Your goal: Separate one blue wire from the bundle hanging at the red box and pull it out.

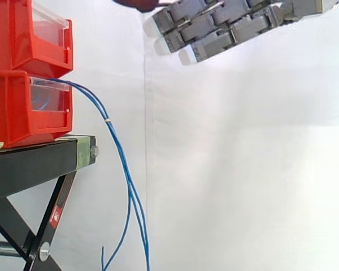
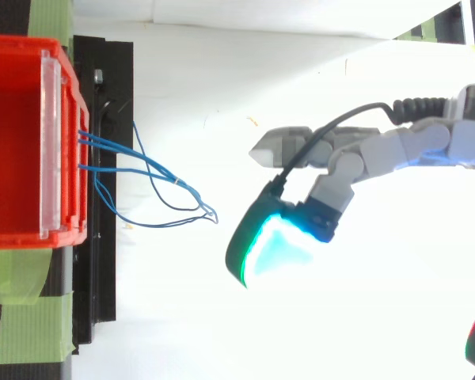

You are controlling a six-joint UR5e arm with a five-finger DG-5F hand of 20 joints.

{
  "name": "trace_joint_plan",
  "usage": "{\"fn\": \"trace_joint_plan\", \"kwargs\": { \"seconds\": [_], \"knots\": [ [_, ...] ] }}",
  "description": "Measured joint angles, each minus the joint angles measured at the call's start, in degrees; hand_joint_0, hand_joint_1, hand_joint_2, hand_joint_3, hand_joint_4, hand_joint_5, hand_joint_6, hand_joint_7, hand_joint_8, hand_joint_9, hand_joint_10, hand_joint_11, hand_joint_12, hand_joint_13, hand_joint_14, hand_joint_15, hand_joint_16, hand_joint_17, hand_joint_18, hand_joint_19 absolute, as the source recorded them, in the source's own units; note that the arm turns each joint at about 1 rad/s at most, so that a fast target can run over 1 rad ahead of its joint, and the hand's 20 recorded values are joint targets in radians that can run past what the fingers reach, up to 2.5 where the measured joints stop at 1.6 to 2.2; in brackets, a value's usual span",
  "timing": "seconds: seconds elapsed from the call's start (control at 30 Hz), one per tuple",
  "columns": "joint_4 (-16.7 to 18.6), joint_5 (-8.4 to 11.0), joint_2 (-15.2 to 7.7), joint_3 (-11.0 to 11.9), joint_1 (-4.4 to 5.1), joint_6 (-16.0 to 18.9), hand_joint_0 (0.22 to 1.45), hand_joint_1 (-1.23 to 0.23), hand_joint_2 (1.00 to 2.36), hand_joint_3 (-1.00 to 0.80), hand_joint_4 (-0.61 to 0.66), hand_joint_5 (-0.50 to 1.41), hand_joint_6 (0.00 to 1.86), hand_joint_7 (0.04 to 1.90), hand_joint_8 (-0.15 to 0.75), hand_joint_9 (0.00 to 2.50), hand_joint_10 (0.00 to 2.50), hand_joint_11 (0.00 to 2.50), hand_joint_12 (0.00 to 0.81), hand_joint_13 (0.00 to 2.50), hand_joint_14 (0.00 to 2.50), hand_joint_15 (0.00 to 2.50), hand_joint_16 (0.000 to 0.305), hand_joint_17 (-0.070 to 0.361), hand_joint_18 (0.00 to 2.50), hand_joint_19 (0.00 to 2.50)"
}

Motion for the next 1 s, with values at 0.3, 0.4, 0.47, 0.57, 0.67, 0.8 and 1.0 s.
{"fn": "trace_joint_plan", "kwargs": {
  "seconds": [0.3, 0.4, 0.47, 0.57, 0.67, 0.8, 1.0],
  "knots": [
    [2.7, 0.69, 0.0, -0.8, 0.02, -1.2, 0.49, -0.44, 1.00, -0.50, 0.20, -0.26, 0.50, 0.73, 0.226, 0.00, 0.00, 0.00, 0.301, 0.00, 0.00, 0.07, 0.053, 0.118, 0.00, 0.21],
    [2.8, 0.73, 0.0, -0.8, 0.02, -1.2, 0.50, -0.44, 1.00, -0.50, 0.20, -0.26, 0.50, 0.73, 0.227, 0.00, 0.00, 0.00, 0.302, 0.00, 0.00, 0.07, 0.053, 0.119, 0.00, 0.21],
    [2.7, 0.80, 0.0, -0.9, 0.02, -1.3, 0.50, -0.44, 1.00, -0.50, 0.20, -0.26, 0.50, 0.73, 0.230, 0.01, 0.00, 0.00, 0.301, 0.00, 0.00, 0.07, 0.052, 0.118, 0.00, 0.21],
    [2.5, 1.12, 0.0, -0.9, 0.02, -1.3, 0.50, -0.44, 1.00, -0.50, 0.20, -0.26, 0.50, 0.73, 0.231, 0.02, 0.00, 0.00, 0.302, 0.00, 0.00, 0.08, 0.053, 0.118, 0.00, 0.21],
    [2.2, 1.76, -0.2, -1.0, 0.00, -2.1, 0.50, -0.46, 1.00, -0.50, 0.21, -0.26, 0.50, 0.74, 0.231, 0.02, 0.00, 0.00, 0.300, 0.00, 0.00, 0.07, 0.052, 0.117, 0.00, 0.22],
    [3.1, 3.33, -0.7, -2.9, -0.03, -4.7, 0.51, -0.52, 1.00, -0.50, 0.26, -0.23, 0.50, 0.76, 0.265, 0.22, 0.00, 0.05, 0.319, 0.00, 0.00, 0.07, 0.054, 0.121, 0.00, 0.21],
    [9.8, 7.25, -0.8, -7.2, -0.03, -7.1, 0.51, -0.54, 1.00, -0.50, 0.28, -0.22, 0.50, 0.78, 0.275, 0.30, 0.00, 0.10, 0.324, 0.06, 0.00, 0.09, 0.053, 0.119, 0.00, 0.22]
  ]
}}
